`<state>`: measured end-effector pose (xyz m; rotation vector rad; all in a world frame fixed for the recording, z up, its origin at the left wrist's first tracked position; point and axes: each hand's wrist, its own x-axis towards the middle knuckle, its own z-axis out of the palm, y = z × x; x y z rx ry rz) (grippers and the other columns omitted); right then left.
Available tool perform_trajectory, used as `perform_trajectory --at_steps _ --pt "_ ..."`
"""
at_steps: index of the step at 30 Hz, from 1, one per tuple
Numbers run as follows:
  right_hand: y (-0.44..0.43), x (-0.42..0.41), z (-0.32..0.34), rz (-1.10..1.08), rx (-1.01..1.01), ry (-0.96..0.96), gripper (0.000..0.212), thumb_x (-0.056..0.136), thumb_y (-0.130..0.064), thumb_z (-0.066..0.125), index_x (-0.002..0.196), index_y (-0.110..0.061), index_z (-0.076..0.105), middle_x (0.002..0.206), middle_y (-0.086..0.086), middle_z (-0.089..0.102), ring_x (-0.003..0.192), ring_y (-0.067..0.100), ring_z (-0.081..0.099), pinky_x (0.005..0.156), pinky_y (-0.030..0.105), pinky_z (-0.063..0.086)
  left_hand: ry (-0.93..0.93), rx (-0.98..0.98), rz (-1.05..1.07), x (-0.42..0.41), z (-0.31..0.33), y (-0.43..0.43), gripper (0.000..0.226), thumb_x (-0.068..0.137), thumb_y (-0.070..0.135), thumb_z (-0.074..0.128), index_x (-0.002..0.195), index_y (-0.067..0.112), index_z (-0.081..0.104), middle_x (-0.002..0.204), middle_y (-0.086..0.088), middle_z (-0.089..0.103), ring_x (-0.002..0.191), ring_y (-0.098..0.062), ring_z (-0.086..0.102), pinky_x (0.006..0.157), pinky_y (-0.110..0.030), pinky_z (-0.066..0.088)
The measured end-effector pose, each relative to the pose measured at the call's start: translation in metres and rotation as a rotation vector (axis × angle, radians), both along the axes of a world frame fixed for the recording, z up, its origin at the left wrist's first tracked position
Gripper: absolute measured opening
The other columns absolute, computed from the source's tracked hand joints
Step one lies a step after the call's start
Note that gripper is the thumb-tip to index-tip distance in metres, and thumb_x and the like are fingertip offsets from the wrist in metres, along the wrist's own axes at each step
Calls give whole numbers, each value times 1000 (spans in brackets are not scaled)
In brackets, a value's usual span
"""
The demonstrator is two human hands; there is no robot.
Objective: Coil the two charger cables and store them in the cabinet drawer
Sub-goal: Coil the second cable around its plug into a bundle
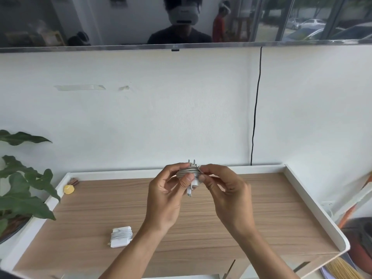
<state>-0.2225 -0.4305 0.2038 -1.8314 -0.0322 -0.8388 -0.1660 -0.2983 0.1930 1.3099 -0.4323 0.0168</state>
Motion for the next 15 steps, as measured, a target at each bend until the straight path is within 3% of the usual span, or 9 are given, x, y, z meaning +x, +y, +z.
perform_trajectory --at_steps 3,7,10,15 --pt "-1 5 1 22 -85 -12 16 86 -10 70 99 -20 73 97 -14 70 85 6 70 75 22 55 4 0 21 2 2 4 21 80 24 74 100 19 72 89 -9 74 70 -24 66 69 -48 55" --pt "-6 14 1 56 -125 -10 19 85 -6 71 98 -19 74 93 -14 71 85 6 70 73 22 56 34 10 35 5 1 9 18 78 23 76 96 24 74 95 -7 75 82 -23 71 67 -36 53" --pt "-8 21 -4 42 -228 -62 19 86 -6 70 102 -14 74 93 -9 71 84 5 69 74 23 56 65 3 51 6 0 10 22 77 20 75 98 16 72 93 -7 75 81 -21 71 66 -34 54" --pt "1 31 -21 -41 -469 -176 19 91 -7 63 107 -8 71 95 1 68 85 8 64 75 17 52 141 -33 88 7 -3 12 29 74 18 72 100 5 69 90 -13 74 78 -24 71 70 -45 58"
